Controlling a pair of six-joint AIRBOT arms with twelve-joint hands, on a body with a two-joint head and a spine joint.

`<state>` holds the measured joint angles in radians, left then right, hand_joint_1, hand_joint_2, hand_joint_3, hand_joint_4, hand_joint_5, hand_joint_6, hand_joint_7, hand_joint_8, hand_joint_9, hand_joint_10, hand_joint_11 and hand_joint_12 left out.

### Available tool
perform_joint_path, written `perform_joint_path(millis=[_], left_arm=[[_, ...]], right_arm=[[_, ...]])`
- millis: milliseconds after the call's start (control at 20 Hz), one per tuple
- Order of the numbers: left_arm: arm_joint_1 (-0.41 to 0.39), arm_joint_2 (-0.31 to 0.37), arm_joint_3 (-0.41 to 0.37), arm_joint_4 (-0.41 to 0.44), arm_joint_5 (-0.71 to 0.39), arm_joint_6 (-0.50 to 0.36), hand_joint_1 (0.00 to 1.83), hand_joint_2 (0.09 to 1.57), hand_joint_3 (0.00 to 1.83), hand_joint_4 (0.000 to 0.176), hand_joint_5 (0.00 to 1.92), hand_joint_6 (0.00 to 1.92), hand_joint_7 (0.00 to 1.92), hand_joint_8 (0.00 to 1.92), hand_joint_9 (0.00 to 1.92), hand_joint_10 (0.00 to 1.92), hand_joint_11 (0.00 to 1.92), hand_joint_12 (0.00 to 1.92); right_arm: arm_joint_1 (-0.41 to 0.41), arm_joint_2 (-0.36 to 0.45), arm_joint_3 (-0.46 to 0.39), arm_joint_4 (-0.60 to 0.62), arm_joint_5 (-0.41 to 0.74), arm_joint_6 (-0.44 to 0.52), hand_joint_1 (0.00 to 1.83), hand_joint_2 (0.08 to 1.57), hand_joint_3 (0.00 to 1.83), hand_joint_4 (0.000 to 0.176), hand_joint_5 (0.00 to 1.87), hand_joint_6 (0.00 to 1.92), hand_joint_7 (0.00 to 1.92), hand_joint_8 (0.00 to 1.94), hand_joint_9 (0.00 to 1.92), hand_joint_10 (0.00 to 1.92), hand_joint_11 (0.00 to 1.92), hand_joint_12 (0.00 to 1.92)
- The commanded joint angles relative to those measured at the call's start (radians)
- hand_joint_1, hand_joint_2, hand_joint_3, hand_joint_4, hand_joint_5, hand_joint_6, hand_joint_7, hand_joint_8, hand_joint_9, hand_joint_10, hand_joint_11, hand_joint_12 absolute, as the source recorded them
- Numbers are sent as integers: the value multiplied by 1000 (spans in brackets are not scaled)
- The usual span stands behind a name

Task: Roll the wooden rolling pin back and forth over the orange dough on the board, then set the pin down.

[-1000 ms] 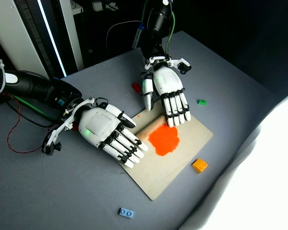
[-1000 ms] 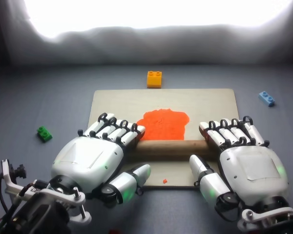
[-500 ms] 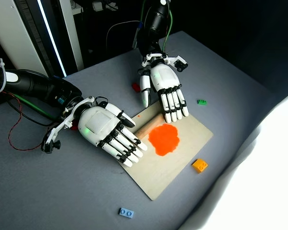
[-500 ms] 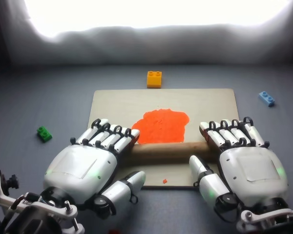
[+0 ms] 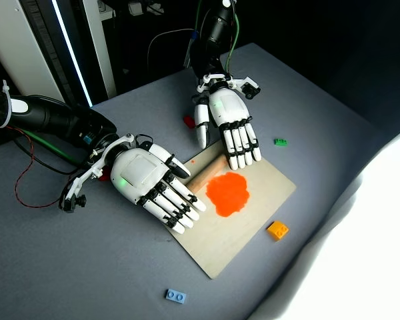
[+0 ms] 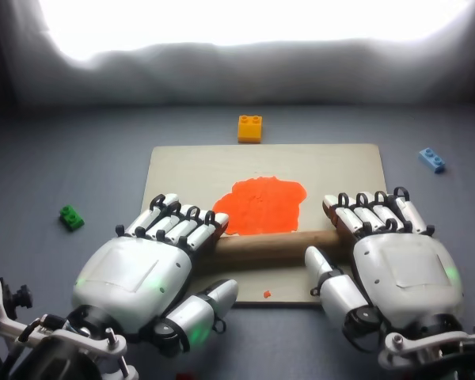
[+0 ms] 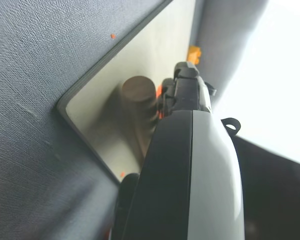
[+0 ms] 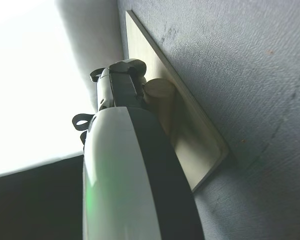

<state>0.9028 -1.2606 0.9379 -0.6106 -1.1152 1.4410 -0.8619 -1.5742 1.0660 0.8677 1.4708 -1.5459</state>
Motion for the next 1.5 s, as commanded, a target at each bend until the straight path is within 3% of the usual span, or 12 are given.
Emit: perform_joint_path(millis=[0,1450], left_arm=[[-4,4,-6,58,-98,-3,0,1509,0,0,201,0,223,0,156,2,0,96],[0,8,-14,60,-90,-1,0,1503,0,0,207,1,224,1,158,1,0,78]], right_arm=[[7,1,3,-51,64,2,0,1571,14,0,363,1,402,1,337,1,0,694],[57,20,4,-51,73,0,0,1570,11,0,370,0,408,0,347,1,0,729]])
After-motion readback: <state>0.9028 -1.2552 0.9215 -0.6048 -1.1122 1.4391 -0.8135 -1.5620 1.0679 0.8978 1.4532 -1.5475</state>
